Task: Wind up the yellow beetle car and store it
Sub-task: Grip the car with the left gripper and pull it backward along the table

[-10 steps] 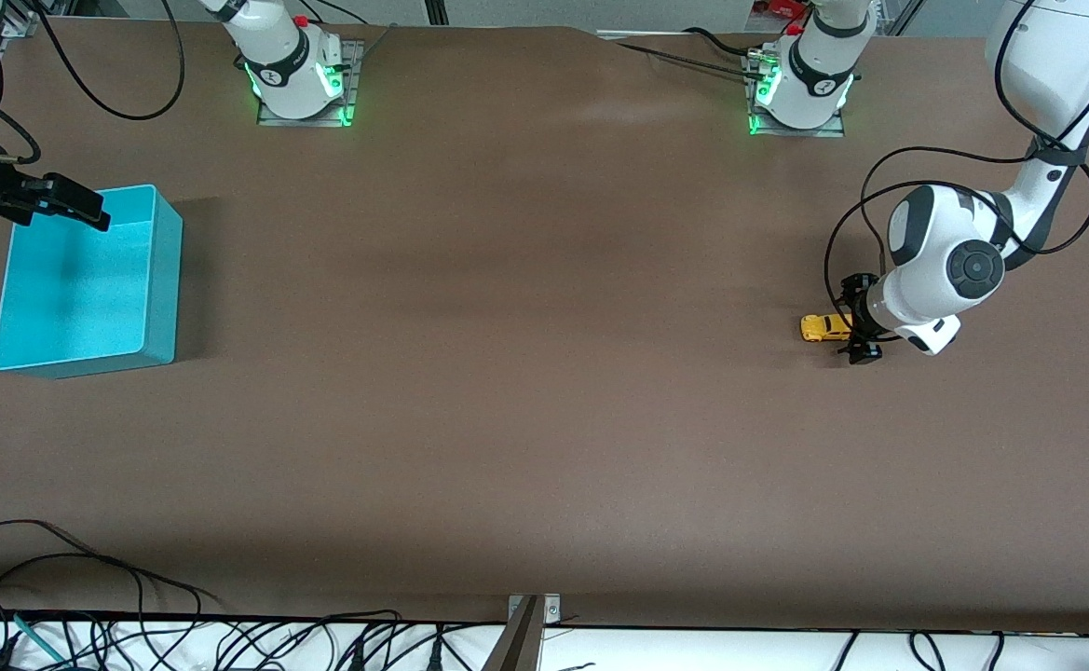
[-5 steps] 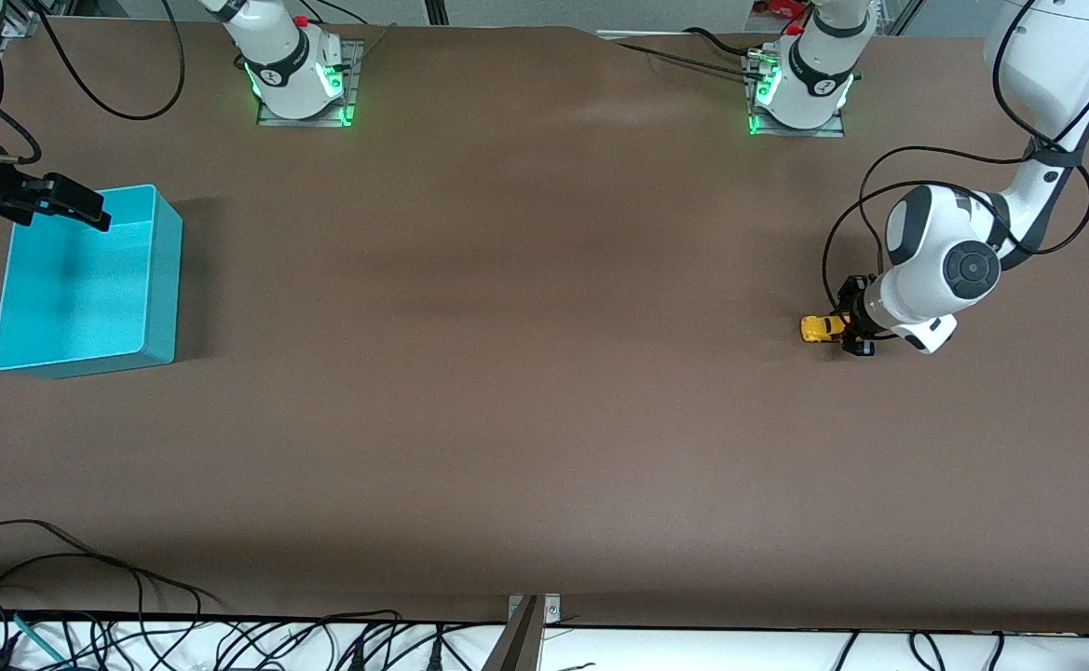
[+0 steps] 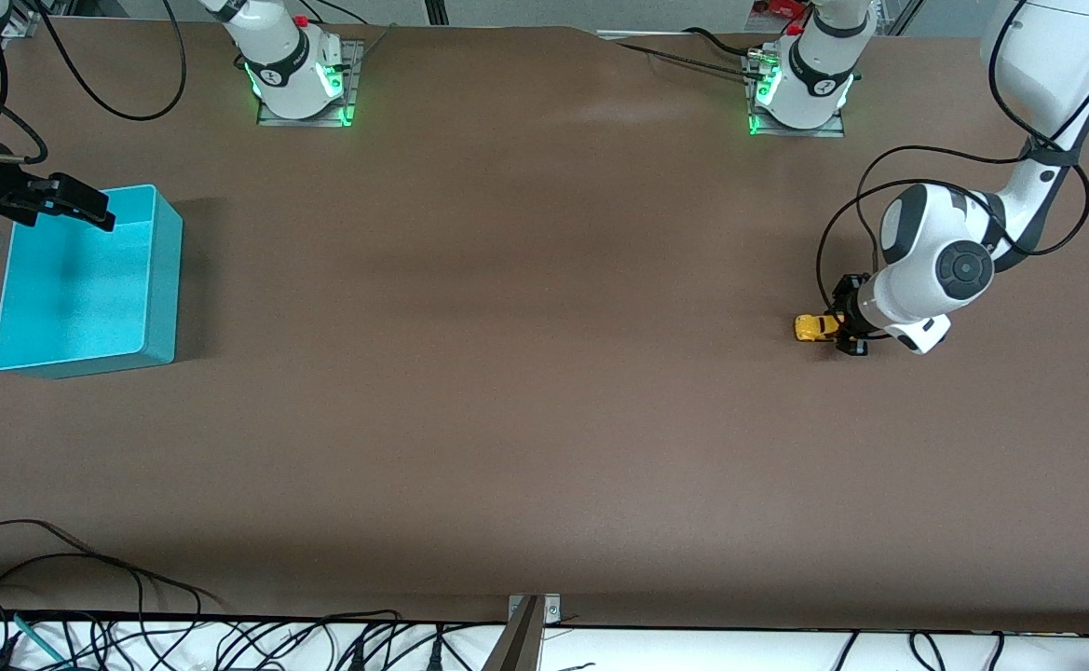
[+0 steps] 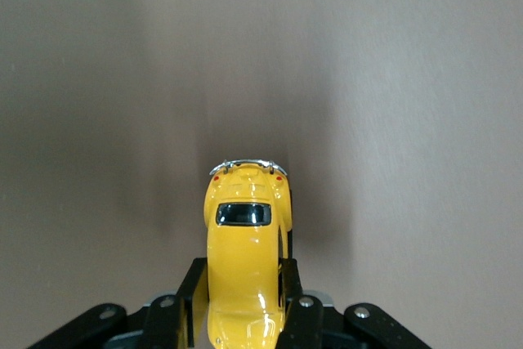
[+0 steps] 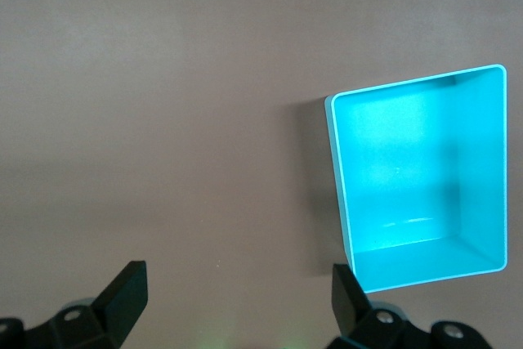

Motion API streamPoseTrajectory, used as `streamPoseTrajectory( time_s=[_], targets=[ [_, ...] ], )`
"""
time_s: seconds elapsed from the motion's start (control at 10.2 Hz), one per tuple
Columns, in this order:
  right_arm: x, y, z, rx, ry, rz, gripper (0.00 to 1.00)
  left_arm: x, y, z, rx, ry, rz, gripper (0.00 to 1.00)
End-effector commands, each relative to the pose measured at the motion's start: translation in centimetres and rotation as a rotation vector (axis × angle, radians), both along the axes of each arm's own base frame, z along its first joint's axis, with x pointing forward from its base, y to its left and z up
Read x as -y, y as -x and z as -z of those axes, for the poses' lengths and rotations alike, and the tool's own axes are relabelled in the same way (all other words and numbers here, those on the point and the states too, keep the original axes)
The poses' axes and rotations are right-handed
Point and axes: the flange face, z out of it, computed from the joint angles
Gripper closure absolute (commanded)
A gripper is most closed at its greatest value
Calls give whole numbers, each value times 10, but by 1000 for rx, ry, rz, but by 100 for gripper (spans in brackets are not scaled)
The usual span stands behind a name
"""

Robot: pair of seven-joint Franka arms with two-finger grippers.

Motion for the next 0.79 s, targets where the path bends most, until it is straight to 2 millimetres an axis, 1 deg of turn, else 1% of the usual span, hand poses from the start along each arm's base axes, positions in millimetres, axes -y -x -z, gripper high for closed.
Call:
streamPoseTrajectory(
  time_s=[0.0, 0.2, 0.29, 0.39, 0.69],
  targets=[
    [-2, -2, -6, 1, 15, -9, 0, 32, 1, -14, 2, -15, -13, 100],
    [-2, -2, -5, 0, 15, -9, 0, 51, 1, -7, 8, 8, -26, 100],
    [-2, -2, -5, -2, 16, -9, 0, 54, -2, 2, 38, 32, -32, 100],
    [-2, -2, -5, -2, 15, -9, 0, 55, -2, 8, 44, 39, -26, 100],
    [-2, -3, -2, -6, 15, -9, 0, 44, -5, 16, 54, 44, -13, 100]
  ],
)
